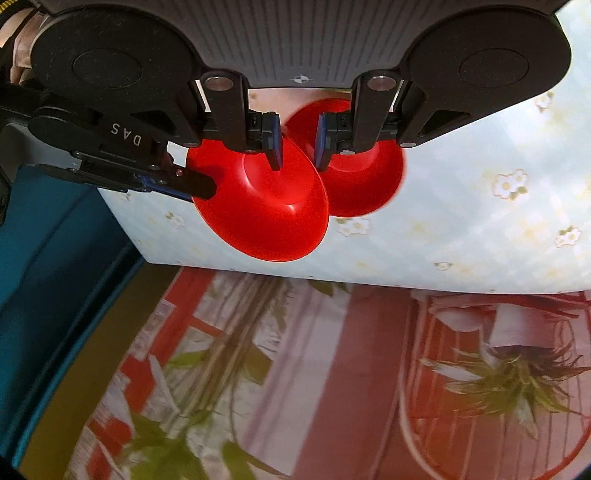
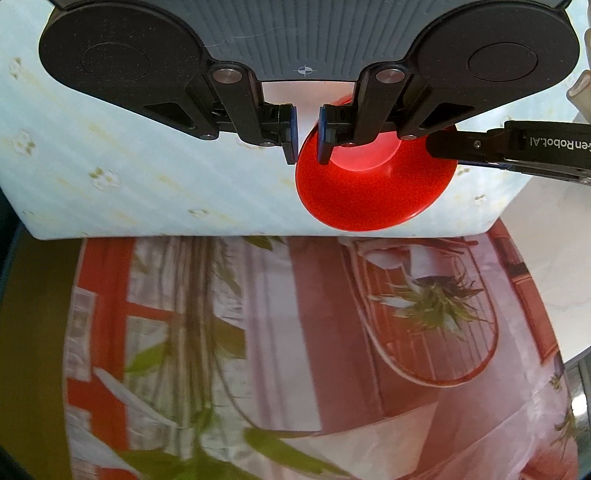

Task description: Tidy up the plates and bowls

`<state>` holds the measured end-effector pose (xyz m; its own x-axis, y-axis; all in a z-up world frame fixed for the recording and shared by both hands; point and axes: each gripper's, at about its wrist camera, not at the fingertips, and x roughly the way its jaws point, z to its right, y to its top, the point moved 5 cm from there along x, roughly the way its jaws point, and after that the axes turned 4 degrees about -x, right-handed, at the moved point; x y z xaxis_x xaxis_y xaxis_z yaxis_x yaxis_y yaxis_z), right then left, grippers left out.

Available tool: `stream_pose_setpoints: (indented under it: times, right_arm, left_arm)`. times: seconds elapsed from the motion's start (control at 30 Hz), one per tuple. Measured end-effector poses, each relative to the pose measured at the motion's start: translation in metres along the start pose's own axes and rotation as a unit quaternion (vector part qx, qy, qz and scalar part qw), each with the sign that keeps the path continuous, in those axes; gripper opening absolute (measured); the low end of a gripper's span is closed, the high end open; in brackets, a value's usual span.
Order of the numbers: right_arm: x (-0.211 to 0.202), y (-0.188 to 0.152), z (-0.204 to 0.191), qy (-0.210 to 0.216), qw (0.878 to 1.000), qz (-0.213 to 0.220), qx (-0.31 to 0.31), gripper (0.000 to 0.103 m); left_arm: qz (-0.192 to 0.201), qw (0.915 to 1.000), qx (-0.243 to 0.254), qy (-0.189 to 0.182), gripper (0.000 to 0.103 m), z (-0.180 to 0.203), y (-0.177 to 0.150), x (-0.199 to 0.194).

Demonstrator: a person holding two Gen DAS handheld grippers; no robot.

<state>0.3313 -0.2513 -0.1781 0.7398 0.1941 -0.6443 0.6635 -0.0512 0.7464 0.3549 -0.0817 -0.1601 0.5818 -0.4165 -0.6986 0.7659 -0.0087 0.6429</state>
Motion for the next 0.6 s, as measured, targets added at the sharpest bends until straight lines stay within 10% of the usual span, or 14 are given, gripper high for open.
stream_pose_setpoints:
  times: [0.6]
  right_arm:
    - [0.053,-0.01,-0.032,0.015,0.999,-0.044,-0.014,0.01]
  left_arm:
    - [-0.023,0.999,-0.031,0.024,0.019,-0.045,-0.007,0.02]
